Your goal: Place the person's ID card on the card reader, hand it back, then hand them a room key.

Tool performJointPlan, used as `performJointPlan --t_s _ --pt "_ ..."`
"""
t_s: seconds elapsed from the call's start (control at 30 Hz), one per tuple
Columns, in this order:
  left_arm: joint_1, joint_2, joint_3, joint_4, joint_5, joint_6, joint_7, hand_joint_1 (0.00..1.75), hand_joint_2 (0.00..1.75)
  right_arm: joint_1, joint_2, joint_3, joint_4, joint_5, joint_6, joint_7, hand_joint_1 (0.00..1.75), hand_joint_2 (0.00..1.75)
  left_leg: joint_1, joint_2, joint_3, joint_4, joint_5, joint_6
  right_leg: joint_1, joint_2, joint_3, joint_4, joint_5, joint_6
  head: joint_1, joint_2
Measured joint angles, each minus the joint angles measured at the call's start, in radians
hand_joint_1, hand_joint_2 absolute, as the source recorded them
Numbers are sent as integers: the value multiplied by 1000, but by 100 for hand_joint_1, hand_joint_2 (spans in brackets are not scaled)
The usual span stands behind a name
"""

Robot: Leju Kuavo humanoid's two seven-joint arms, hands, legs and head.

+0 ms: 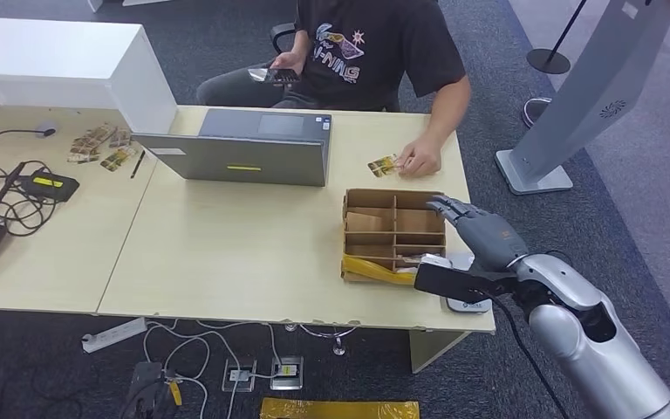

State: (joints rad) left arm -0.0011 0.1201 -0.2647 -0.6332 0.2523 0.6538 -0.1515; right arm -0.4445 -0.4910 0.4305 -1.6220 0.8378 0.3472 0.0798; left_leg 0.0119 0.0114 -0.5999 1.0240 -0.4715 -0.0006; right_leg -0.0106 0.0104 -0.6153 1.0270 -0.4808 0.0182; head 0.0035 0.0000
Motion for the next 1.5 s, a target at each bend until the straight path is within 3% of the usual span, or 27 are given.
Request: performJointPlan --t_s 0.1,0.23,0.43,1.07,1.2,1.5 --pt "-9 -10 26 -62 -7 1 18 0 0 2 1 -7 -4 9 8 -2 0 175 0 -14 3 -1 1 2 0 -15 9 -1 -4 3 1 0" --pt "10 -3 54 -86 63 -6 -12 0 0 12 4 -11 -9 23 18 3 0 175 1 -13 8 -1 -1 -1 1 -13 13 1 -4 3 -1 0" --pt "-12 2 55 -24 163 -33 -107 0 0 27 7 -10 -12 29 30 19 0 175 1 -18 7 -1 2 1 1 -19 13 1 -3 2 0 0" --pt "-75 11 33 148 197 -75 -150 0 0 60 10 -9 -23 42 27 20 0 175 1 -18 7 -1 2 1 1 -18 13 1 -4 2 0 0" --pt "-76 10 18 154 211 -72 -148 0 0 67 16 -3 -14 76 -22 19 0 175 1 -18 6 -1 2 1 1 -18 13 1 -4 2 0 0" --pt "-71 11 -30 138 246 -37 -128 0 0 86 59 25 63 184 -241 0 0 175 1 -18 6 -1 2 1 1 -18 13 1 -4 2 0 0"
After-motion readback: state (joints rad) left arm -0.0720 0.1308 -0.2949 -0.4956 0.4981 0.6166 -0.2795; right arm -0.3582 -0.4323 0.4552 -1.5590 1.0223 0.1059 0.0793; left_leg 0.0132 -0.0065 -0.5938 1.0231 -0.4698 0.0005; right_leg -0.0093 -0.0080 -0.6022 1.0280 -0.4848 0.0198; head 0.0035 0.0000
